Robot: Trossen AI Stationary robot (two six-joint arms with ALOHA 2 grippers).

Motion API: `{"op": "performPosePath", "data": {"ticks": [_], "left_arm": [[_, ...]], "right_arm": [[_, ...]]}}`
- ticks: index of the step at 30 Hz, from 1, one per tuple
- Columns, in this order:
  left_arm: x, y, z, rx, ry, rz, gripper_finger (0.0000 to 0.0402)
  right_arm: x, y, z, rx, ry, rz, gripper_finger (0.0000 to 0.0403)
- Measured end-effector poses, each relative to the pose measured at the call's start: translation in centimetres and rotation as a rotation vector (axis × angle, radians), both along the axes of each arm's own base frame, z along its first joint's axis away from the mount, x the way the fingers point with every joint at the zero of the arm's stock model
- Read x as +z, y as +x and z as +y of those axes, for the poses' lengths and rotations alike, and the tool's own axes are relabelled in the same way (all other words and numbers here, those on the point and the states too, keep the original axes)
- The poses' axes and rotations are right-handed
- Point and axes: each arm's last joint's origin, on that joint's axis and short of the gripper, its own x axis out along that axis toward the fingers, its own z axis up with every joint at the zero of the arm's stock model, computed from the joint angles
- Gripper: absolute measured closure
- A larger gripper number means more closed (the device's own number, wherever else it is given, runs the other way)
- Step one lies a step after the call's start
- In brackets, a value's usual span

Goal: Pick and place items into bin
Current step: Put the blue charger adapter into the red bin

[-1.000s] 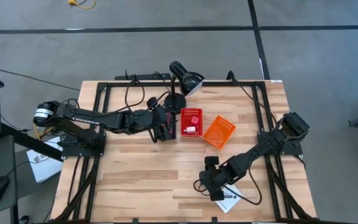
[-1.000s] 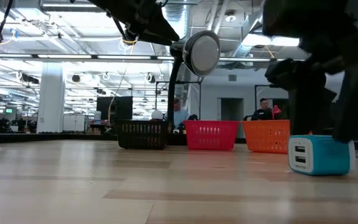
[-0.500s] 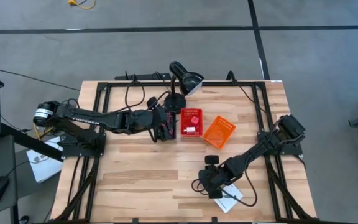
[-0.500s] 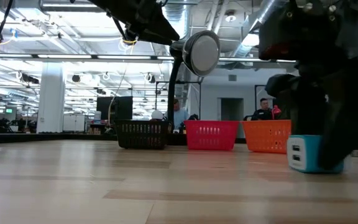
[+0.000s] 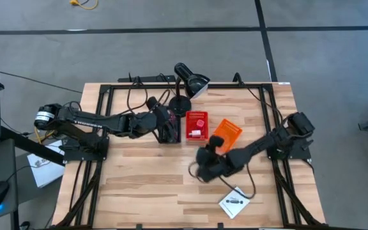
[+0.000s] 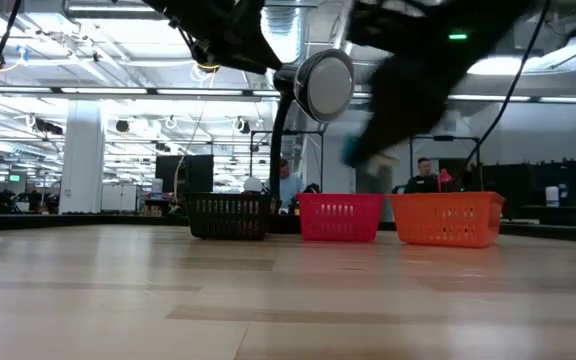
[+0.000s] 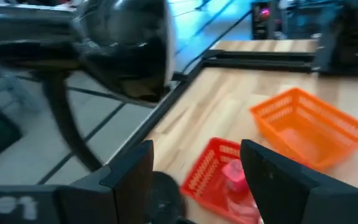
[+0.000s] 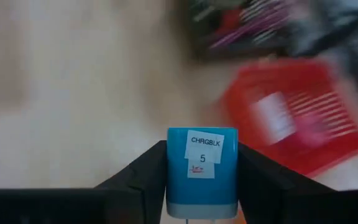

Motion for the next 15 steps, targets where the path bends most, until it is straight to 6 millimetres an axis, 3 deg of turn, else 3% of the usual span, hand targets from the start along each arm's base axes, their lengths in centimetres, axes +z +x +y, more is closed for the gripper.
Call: {"op": "performPosePath", "data": {"ticks": [10,15], "left_arm": [[-0.2,-0.1,0.0,0.006,0.004,0.028,0.0199],[-0.2,-0.1,0.0,-0.001,0.022,0.044,0.0220]], "right_arm": [[2.1,3.5,-9.0,-0.299,-0.020,-0.108,0.0266],[2.2,4.1,-12.7,-0.379,0.154,-0.136,0.0264]]}}
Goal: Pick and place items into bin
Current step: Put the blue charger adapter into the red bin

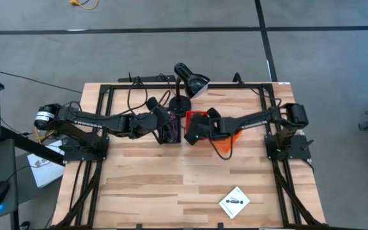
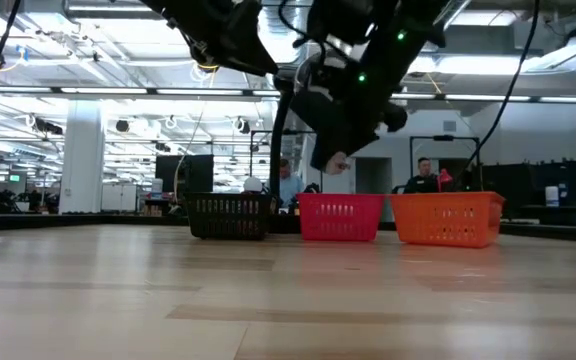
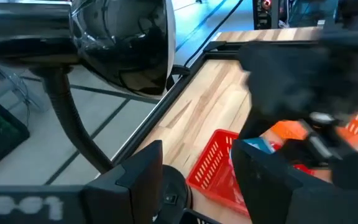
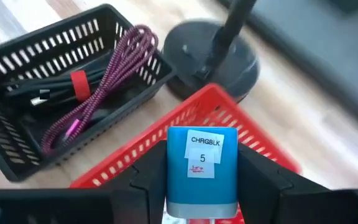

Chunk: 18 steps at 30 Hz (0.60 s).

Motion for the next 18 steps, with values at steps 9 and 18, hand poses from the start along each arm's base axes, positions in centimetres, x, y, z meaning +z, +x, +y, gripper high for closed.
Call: {"op": "performPosePath", "data": {"ticks": [9,18], "left_arm": [[0.0,0.0,0.0,-0.013,0.034,0.022,0.0253],[0.0,0.0,0.0,-0.012,0.036,0.029,0.0275]], "right_arm": [[0.1,0.2,-2.1,-0.078,0.018,-0.050,0.0265],[-1.9,1.7,-0.9,-0.059,-0.015,-0.066,0.0257]]}}
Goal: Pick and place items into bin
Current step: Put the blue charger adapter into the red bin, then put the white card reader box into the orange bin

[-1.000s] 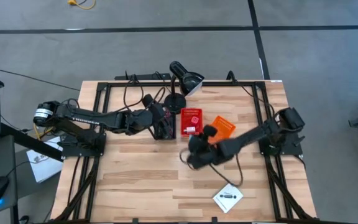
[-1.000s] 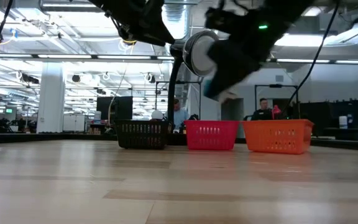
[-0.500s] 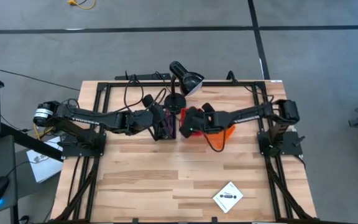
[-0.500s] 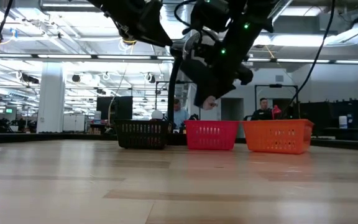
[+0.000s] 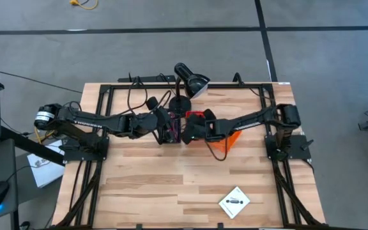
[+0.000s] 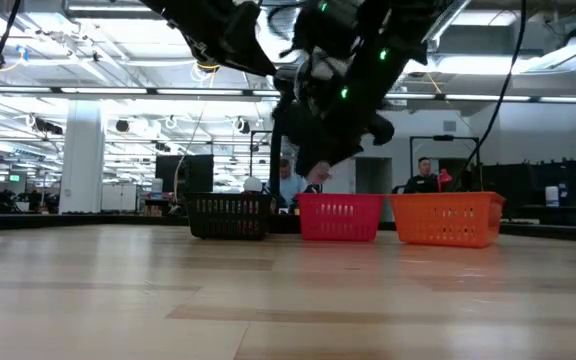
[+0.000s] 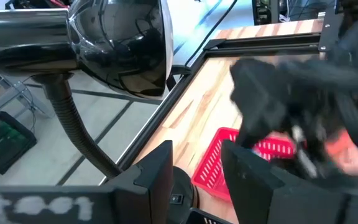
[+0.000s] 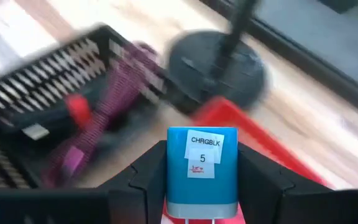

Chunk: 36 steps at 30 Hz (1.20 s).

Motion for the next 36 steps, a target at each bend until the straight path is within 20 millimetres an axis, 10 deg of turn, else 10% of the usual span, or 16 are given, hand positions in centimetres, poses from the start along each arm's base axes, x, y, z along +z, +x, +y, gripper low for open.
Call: {"op": "performPosePath", "data": {"ticks": [18,36], "left_arm": [[-0.6,-0.3,0.1,0.032,0.021,0.078,0.0299],[-0.8,-0.5,0.1,0.027,0.022,0.105,0.0300]], "right_arm": [[-3.6,0.6,-3.5,-0.048,0.105,0.091,0.0262],[-3.8,1.0,-4.7,0.033,0.129,0.099,0.0181]]}}
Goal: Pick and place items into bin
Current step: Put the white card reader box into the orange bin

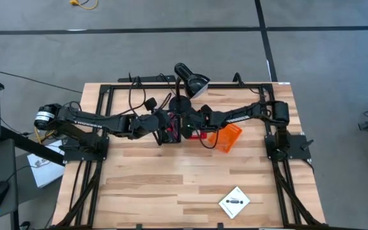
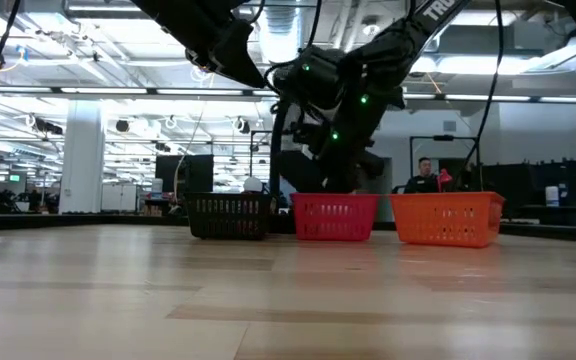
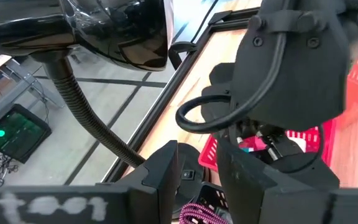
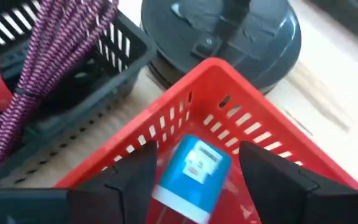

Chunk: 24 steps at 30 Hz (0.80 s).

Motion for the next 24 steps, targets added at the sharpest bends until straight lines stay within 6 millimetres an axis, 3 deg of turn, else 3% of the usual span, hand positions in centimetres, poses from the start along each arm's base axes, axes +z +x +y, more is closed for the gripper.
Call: {"op": "performPosePath", "data": {"ticks": [8,13,19,24], "left_arm": [[0.0,0.0,0.0,0.000,0.000,0.000,0.0300],[0.0,0.0,0.0,-0.003,-0.002,-0.003,0.0300],[0.0,0.1,-0.2,-0.040,-0.028,-0.012,0.0300],[-0.2,0.0,-0.2,-0.024,-0.055,-0.010,0.0300]], "right_arm": [[3.8,1.5,1.6,0.111,-0.064,0.003,0.0199],[7.1,1.4,3.4,0.195,-0.086,0.139,0.0215],[10.1,-1.2,5.4,0.114,0.001,0.413,0.0232],[12.1,-4.2,9.1,0.090,-0.005,0.609,0.0242]]}}
